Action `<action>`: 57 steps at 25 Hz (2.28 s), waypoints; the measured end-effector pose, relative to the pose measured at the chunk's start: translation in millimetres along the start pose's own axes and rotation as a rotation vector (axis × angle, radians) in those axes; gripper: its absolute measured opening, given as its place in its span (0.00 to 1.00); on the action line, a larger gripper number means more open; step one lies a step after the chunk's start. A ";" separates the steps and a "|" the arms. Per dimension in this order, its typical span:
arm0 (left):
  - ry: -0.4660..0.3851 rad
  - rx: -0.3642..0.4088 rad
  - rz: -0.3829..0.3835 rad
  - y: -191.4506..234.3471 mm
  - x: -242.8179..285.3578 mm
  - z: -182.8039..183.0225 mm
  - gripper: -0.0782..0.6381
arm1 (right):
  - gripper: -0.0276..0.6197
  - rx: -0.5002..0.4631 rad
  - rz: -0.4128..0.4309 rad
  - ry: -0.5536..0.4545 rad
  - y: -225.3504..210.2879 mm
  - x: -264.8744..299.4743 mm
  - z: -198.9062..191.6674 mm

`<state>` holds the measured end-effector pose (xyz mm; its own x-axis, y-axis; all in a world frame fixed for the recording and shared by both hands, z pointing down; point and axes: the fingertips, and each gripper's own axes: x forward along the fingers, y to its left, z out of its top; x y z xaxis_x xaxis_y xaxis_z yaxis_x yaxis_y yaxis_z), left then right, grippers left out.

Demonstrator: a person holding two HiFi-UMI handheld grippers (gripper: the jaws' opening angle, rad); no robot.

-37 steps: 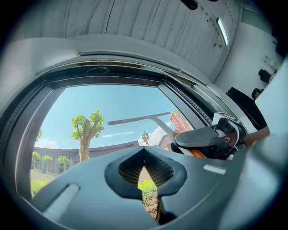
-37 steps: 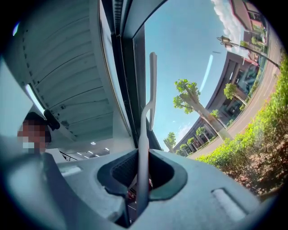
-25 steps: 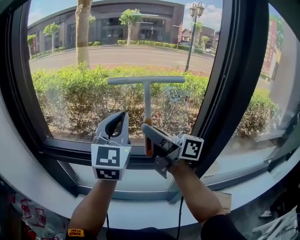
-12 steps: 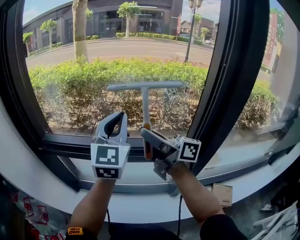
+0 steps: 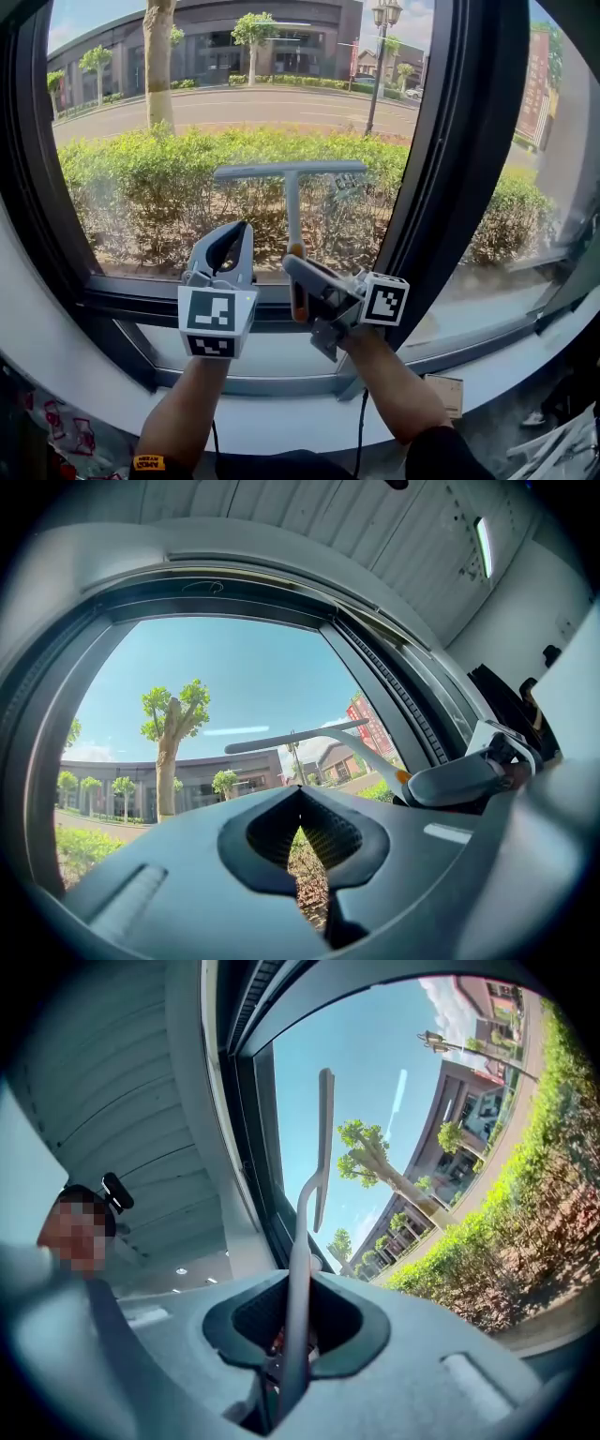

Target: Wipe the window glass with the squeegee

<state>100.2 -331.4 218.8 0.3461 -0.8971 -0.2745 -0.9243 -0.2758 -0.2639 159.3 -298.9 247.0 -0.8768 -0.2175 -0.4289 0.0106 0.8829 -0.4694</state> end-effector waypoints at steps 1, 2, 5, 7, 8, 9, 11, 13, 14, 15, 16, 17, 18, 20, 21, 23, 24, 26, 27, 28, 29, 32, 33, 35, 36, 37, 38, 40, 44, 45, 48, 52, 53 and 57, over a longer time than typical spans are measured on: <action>-0.011 0.003 -0.002 -0.8 0.8 5.5 0.13 | 0.11 -0.012 0.005 -0.001 3.2 1.3 6.2; -0.023 0.006 -0.004 -2.0 1.8 11.4 0.13 | 0.11 -0.026 0.009 -0.002 6.4 2.3 13.2; -0.059 0.019 -0.010 -5.5 5.4 30.3 0.13 | 0.11 -0.078 0.017 -0.009 16.9 6.2 39.0; -0.084 0.029 -0.013 -6.6 7.6 42.5 0.13 | 0.11 -0.119 0.025 -0.014 25.3 10.7 58.3; -0.097 0.031 -0.014 -6.9 8.5 48.5 0.13 | 0.11 -0.139 0.030 -0.016 29.8 13.3 68.8; -0.110 0.030 -0.015 -7.5 9.4 54.8 0.13 | 0.11 -0.159 0.035 -0.020 34.5 15.9 80.0; -0.134 0.020 -0.016 -9.3 10.9 68.3 0.13 | 0.11 -0.196 0.044 -0.032 44.4 20.7 104.2; -0.153 0.040 -0.014 -9.1 12.5 79.8 0.13 | 0.11 -0.220 0.062 -0.046 55.3 25.8 128.0; -0.162 0.055 -0.013 -7.9 12.9 84.5 0.13 | 0.11 -0.228 0.072 -0.052 60.1 28.8 138.2; -0.171 0.065 -0.012 -6.6 12.6 88.4 0.13 | 0.11 -0.229 0.082 -0.058 63.8 32.1 146.6; -0.179 0.069 -0.011 -5.5 11.4 91.4 0.13 | 0.11 -0.224 0.092 -0.064 66.3 35.2 152.9; -0.187 0.070 -0.010 -5.0 9.7 93.6 0.13 | 0.11 -0.216 0.099 -0.070 67.8 37.7 157.3; -0.195 0.067 -0.010 -5.3 7.7 95.1 0.13 | 0.11 -0.208 0.105 -0.075 68.5 39.3 159.7; -0.207 0.061 -0.012 -7.3 3.7 96.3 0.13 | 0.11 -0.190 0.111 -0.083 67.9 40.1 159.8; -0.209 0.065 -0.012 -8.2 2.6 96.4 0.13 | 0.11 -0.180 0.111 -0.087 66.8 39.8 158.8; -0.208 0.075 -0.014 -9.3 3.6 97.6 0.13 | 0.11 -0.163 0.107 -0.093 63.4 38.3 158.7; -0.207 0.077 -0.015 -9.6 5.2 98.1 0.13 | 0.11 -0.156 0.106 -0.096 61.5 37.4 159.0; -0.204 0.077 -0.017 -9.2 8.3 97.7 0.13 | 0.11 -0.145 0.107 -0.100 57.6 35.7 158.3; -0.202 0.075 -0.017 -8.7 9.4 97.0 0.13 | 0.11 -0.139 0.107 -0.101 55.9 35.1 157.5; -0.200 0.072 -0.017 -8.2 10.4 96.1 0.13 | 0.11 -0.134 0.106 -0.102 54.4 34.5 156.9; -0.195 0.069 -0.017 -7.8 11.4 94.8 0.13 | 0.11 -0.129 0.105 -0.103 53.2 33.9 156.7; -0.170 0.060 -0.023 -8.7 15.5 86.3 0.13 | 0.11 -0.107 0.103 -0.109 50.9 29.5 153.2; -0.162 0.056 -0.026 -10.5 15.8 82.3 0.13 | 0.11 -0.097 0.102 -0.110 49.8 26.3 149.0; -0.153 0.047 -0.031 -16.2 13.6 74.8 0.13 | 0.11 -0.077 0.096 -0.109 46.5 17.3 135.8; -0.151 0.041 -0.032 -19.0 12.2 71.6 0.13 | 0.11 -0.065 0.092 -0.108 44.2 12.2 128.3; -0.148 0.037 -0.033 -21.2 11.3 68.2 0.13 | 0.11 -0.052 0.087 -0.107 41.3 7.5 120.8; -0.143 0.033 -0.034 -22.6 10.9 64.4 0.13 | 0.11 -0.039 0.082 -0.107 37.9 3.3 113.5; -0.128 0.025 -0.038 -23.8 10.5 55.4 0.13 | 0.11 -0.016 0.071 -0.107 30.1 -3.8 99.3; -0.096 0.010 -0.042 -27.8 9.0 38.8 0.13 | 0.12 0.030 0.057 -0.116 18.0 -20.4 73.6; -0.087 0.009 -0.044 -29.5 8.5 34.8 0.13 | 0.12 0.043 0.053 -0.117 15.2 -25.4 66.6; -0.058 -0.002 -0.048 -33.7 7.3 20.4 0.13 | 0.12 0.085 0.037 -0.123 4.9 -39.3 44.0; -0.036 -0.022 -0.051 -40.8 5.3 3.6 0.13 | 0.12 0.132 0.014 -0.123 -9.1 -55.1 15.6; -0.031 -0.024 -0.053 -42.7 5.1 -0.1 0.13 | 0.12 0.141 0.012 -0.125 -11.9 -58.8 10.4; -0.007 -0.035 -0.053 -47.3 3.7 -15.5 0.13 | 0.12 0.164 0.002 -0.125 -20.3 -70.1 -4.6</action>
<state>142.7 -327.1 244.6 0.3960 -0.8783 -0.2679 -0.9095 -0.3351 -0.2460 218.4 -299.6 290.2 -0.8105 -0.2746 -0.5175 0.0996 0.8059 -0.5836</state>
